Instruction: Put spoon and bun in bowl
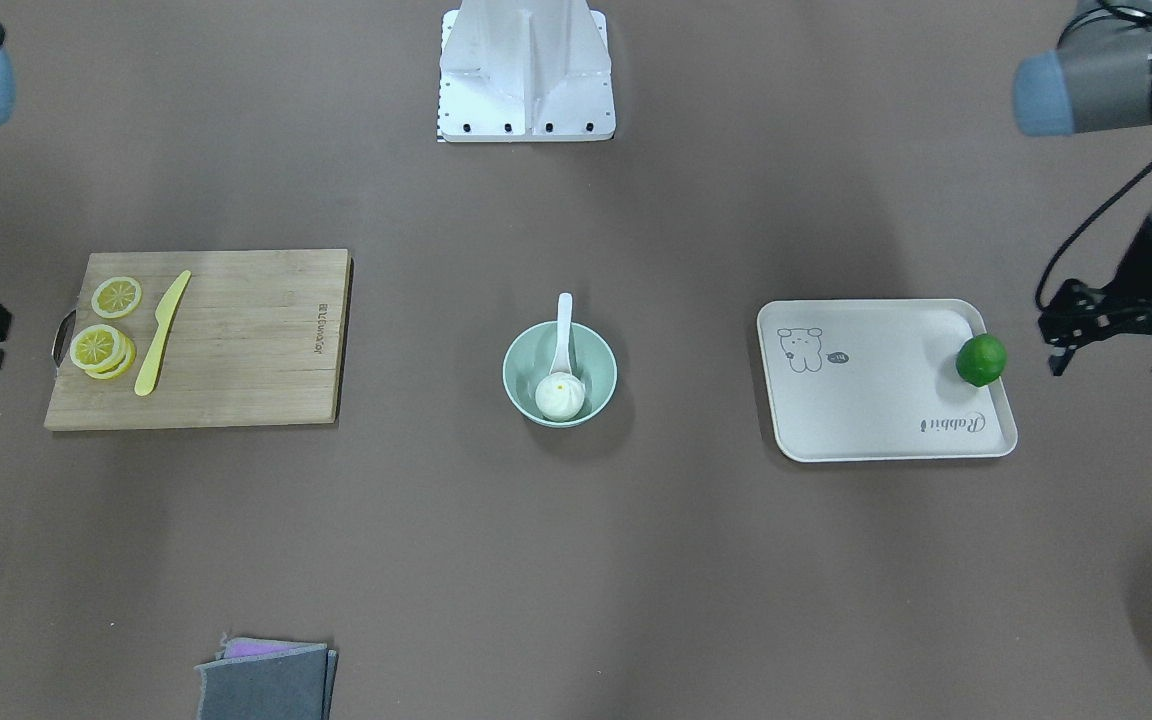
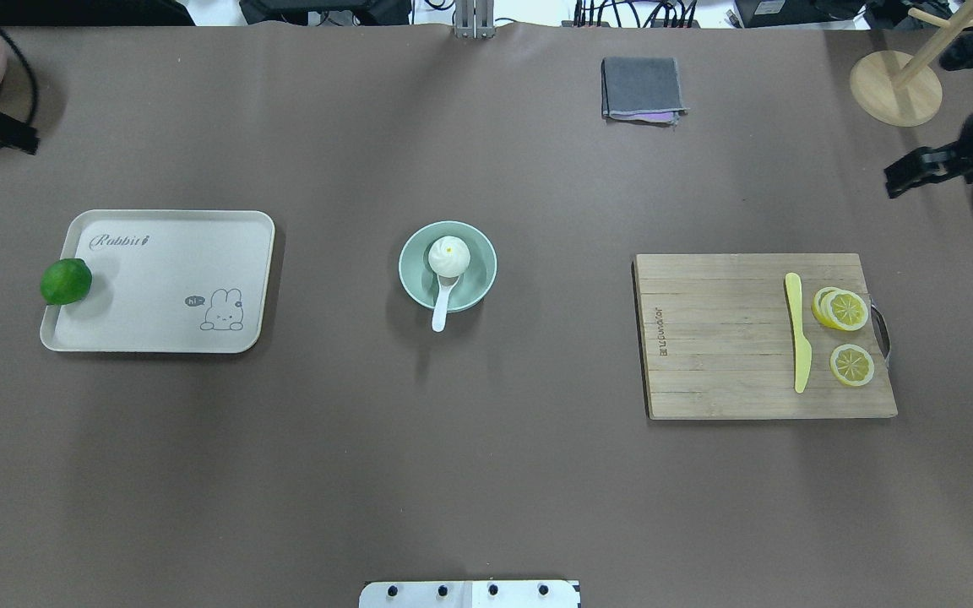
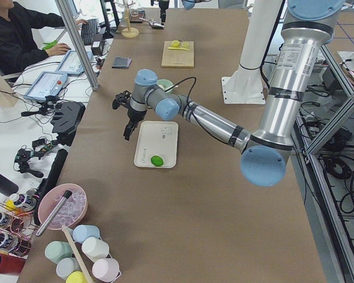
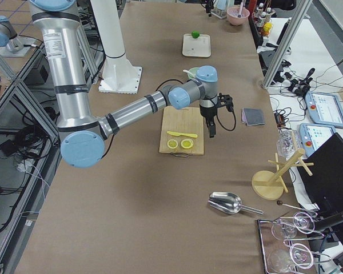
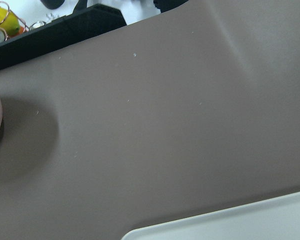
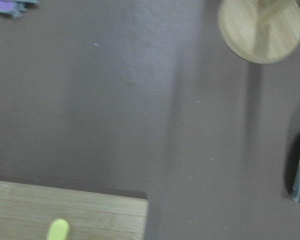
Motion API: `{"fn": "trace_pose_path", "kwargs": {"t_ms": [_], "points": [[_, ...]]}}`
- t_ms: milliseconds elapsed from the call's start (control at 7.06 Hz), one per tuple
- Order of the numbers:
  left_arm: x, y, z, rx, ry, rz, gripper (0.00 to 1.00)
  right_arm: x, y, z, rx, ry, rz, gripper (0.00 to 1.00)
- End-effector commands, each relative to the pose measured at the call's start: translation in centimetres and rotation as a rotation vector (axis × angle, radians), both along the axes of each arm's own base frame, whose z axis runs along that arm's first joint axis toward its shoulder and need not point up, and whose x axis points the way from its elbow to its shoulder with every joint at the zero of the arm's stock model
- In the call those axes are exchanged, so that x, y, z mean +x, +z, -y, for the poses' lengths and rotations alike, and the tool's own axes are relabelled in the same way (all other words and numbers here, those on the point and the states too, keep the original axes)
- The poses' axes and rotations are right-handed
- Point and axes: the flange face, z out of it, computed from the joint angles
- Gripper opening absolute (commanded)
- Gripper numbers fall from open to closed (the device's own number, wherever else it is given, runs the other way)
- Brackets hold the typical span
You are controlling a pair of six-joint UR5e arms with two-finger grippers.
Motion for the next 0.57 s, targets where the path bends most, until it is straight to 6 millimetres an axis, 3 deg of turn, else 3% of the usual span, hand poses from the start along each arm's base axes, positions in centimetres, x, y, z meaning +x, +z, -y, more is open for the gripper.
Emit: {"fn": "trace_pose_path", "kwargs": {"t_ms": [0, 142, 283, 425], "points": [[-13.1, 8.9, -4.7, -0.057, 0.030, -0.069, 0.98, 12.5, 10.8, -5.1, -0.081, -0.024, 0.083, 1.00], [-17.2, 12.8, -6.3, -0.090, 0.007, -0.078, 0.98, 15.6, 15.5, -6.5, -0.104, -0.037, 0.070, 1.00], [-19.3, 14.9, -7.0, -0.164, -0.025, -0.137, 0.98, 17.0, 18.0, -6.9, -0.144, -0.017, 0.080, 1.00], [-20.0, 15.1, -7.5, -0.199, -0.038, -0.164, 0.98, 17.1, 18.3, -7.0, -0.159, -0.006, 0.081, 1.00]]}}
